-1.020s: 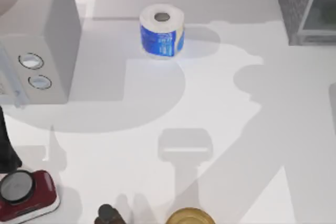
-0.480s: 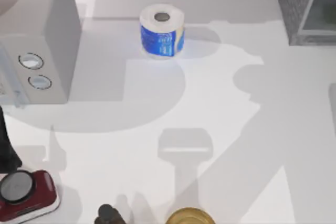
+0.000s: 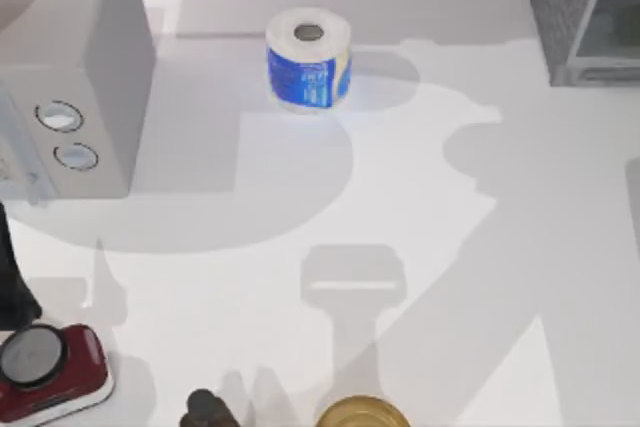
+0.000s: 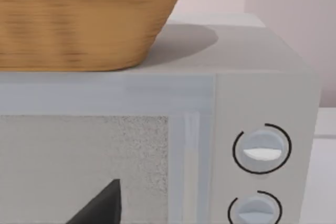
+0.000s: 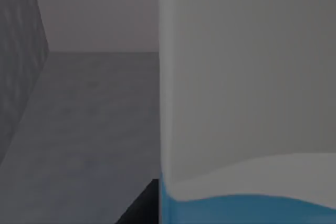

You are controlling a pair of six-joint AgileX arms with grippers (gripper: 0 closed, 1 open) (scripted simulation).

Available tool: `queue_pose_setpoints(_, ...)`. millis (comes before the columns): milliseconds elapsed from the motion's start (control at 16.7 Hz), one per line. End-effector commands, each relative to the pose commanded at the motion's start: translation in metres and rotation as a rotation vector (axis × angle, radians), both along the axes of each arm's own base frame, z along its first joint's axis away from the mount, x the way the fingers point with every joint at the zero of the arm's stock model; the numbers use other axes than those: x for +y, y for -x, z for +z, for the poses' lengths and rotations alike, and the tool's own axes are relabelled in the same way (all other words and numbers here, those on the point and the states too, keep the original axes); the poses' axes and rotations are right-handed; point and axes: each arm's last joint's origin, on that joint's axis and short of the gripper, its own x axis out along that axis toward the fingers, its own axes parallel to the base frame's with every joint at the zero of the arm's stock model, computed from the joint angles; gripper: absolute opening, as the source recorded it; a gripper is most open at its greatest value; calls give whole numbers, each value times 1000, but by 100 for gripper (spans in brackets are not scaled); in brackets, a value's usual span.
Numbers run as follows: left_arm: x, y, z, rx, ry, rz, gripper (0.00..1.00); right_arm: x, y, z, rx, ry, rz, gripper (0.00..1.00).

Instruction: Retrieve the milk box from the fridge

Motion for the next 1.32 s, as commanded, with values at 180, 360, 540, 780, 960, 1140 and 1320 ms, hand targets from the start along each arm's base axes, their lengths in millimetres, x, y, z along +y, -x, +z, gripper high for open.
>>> queue_pose_setpoints(180, 0, 0, 0, 0, 0, 0, 100, -1, 0, 2, -3, -1, -3, 0)
queue_pose_setpoints(360, 0, 0, 0, 0, 0, 0, 100, -2, 0, 19, -3, 0, -5, 0)
queue_pose_setpoints(540, 0, 0, 0, 0, 0, 0, 100, -2, 0, 35, 10, -4, -4, 0)
queue_pose_setpoints(780, 0, 0, 0, 0, 0, 0, 100, -1, 0, 51, -1, -1, -3, 0)
queue_pose_setpoints(960, 0, 0, 0, 0, 0, 0, 100, -2, 1, 48, 3, -4, -4, 0)
queue_pose_setpoints(1140, 0, 0, 0, 0, 0, 0, 100, -5, 16, 57, -20, -2, -9, 0)
queue_pose_setpoints(1320, 0, 0, 0, 0, 0, 0, 100, -2, 48, 52, 3, -4, -5, 0)
